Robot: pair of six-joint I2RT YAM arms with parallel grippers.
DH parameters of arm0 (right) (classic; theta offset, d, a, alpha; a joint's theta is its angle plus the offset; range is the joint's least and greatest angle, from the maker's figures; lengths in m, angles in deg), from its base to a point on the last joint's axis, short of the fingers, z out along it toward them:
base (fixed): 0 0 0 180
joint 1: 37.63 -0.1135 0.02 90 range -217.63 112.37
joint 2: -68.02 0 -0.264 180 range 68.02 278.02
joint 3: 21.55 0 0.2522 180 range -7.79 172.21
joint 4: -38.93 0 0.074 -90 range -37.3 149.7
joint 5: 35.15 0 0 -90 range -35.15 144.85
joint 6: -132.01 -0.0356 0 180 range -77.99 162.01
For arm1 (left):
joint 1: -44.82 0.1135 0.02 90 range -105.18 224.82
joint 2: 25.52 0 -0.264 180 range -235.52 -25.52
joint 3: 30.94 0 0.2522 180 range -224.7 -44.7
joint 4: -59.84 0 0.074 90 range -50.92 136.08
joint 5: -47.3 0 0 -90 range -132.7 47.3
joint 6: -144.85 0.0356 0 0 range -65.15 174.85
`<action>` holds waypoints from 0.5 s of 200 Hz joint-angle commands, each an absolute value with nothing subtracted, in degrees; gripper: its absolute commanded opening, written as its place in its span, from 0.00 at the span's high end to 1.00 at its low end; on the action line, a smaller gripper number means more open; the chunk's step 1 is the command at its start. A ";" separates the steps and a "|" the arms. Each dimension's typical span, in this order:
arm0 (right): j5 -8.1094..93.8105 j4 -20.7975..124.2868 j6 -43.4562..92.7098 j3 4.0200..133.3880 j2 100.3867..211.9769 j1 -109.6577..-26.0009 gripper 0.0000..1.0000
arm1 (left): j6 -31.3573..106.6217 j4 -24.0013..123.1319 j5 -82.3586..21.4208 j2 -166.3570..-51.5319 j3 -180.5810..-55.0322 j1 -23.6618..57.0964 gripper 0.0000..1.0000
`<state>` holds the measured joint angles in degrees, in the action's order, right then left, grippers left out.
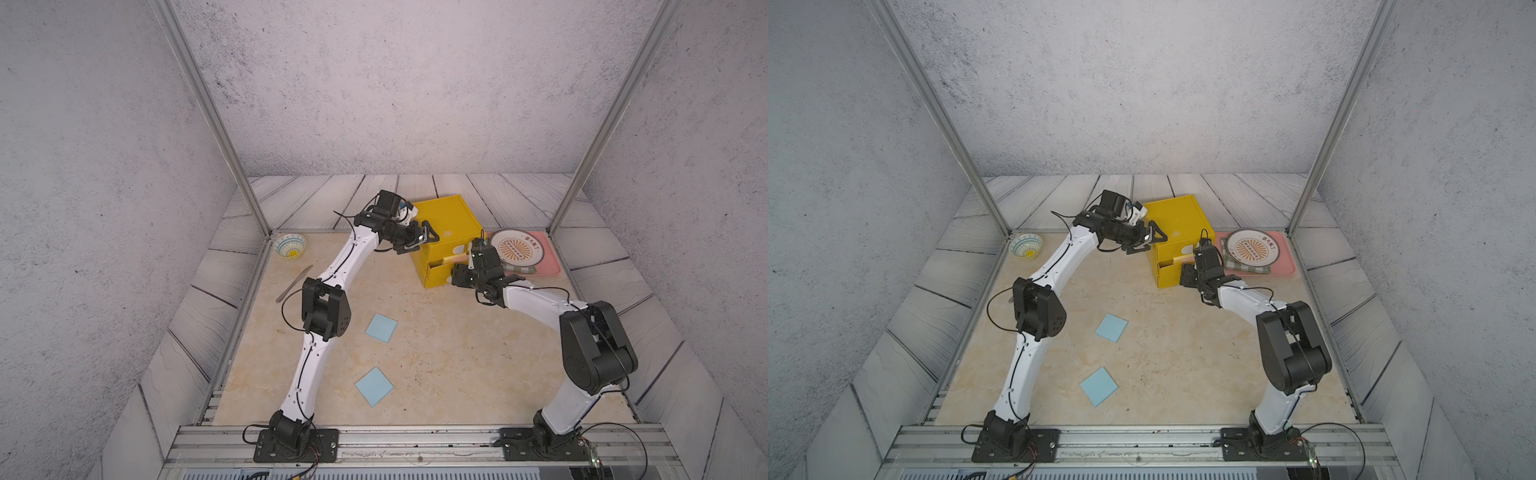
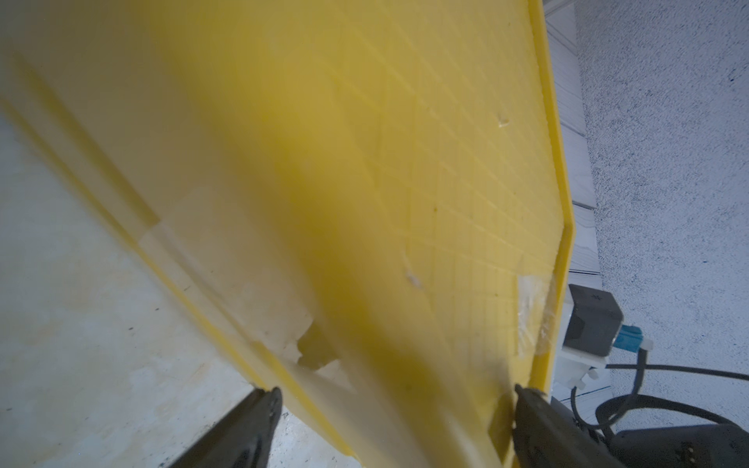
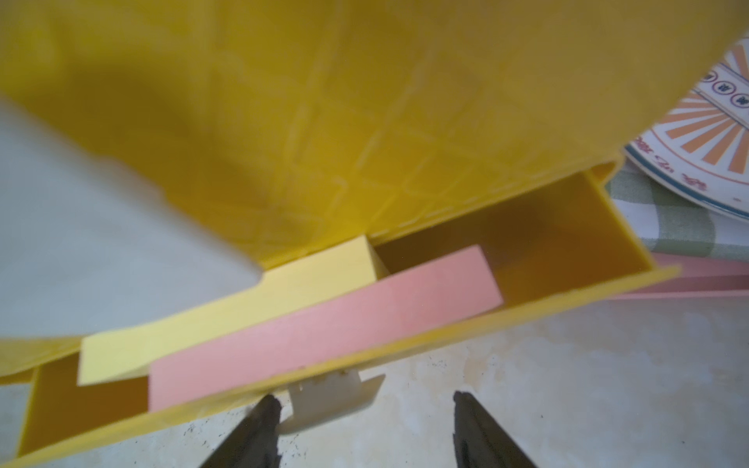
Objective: Please put the sticky notes in the drawer by color
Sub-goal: Open the drawer in the storage box.
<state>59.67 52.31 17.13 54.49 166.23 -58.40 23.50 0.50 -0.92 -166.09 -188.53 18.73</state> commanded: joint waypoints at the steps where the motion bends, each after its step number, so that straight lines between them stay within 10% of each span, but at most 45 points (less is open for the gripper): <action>1: 68.23 52.21 16.96 51.74 162.21 -57.37 0.30 | 24.51 -3.33 -4.20 -166.32 -186.43 19.06 0.06; 100: 72.46 57.03 16.57 40.18 145.29 -57.11 0.29 | 23.75 -2.24 -3.59 -167.55 -186.12 19.26 0.06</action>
